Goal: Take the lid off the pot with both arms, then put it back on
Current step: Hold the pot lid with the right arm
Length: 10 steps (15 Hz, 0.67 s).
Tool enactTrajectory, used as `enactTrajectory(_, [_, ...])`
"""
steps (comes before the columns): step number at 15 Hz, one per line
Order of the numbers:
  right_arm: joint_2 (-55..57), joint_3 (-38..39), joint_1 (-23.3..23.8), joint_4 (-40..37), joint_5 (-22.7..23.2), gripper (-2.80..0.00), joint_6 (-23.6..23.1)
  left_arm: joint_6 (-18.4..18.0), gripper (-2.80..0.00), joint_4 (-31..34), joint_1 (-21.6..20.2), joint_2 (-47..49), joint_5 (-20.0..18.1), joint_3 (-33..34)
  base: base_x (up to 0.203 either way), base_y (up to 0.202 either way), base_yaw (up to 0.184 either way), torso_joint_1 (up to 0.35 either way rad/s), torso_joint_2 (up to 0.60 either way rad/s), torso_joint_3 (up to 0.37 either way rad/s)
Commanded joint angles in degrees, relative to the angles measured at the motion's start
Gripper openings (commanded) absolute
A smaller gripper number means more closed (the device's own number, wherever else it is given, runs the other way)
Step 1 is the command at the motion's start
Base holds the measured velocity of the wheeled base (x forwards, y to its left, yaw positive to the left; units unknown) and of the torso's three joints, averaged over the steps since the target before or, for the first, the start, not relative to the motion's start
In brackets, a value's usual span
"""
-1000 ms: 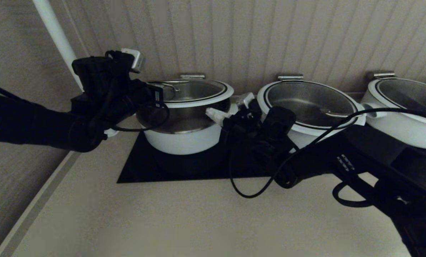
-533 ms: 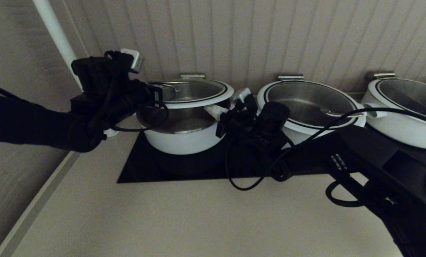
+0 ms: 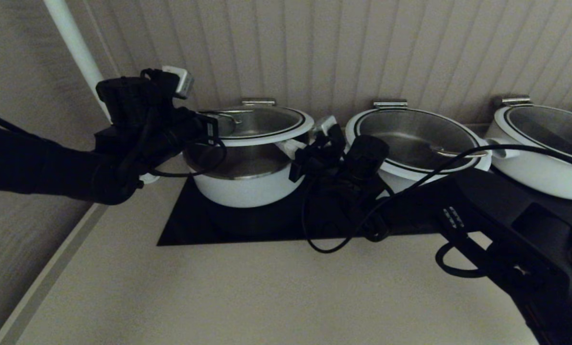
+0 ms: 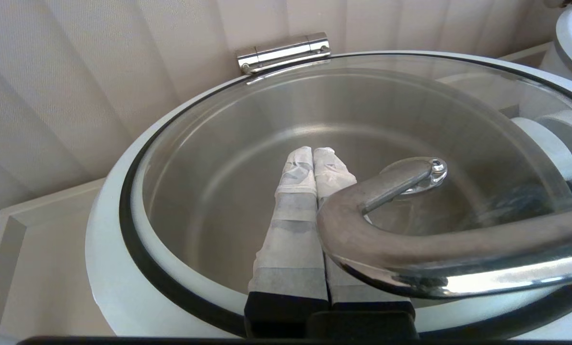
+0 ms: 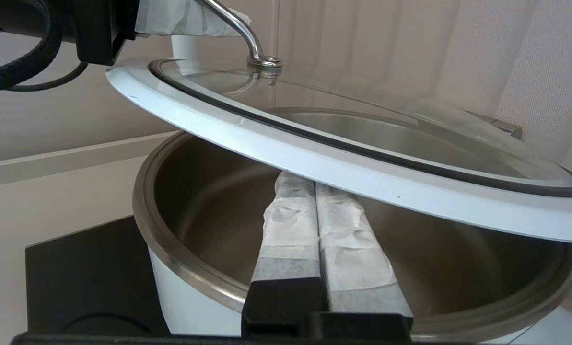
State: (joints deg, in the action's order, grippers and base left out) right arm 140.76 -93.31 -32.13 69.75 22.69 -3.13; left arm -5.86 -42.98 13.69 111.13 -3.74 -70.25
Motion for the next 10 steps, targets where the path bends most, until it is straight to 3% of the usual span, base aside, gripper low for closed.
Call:
enactTrajectory(1, [-0.05,-0.03,-0.03,0.47,0.16,-2.8,-0.03,-0.02,-2.8,-0.09,-0.07,-0.41,-0.04,0.38,0.0,0.0,0.0,0.0,0.0,0.0])
enactTrajectory(10, [-0.05,-0.21,0.05,0.47,0.16,-2.8,-0.03,-0.35,-2.8,4.06,-0.07,-3.5,-0.12,1.44,0.0,0.0,0.0,0.0,0.0,0.0])
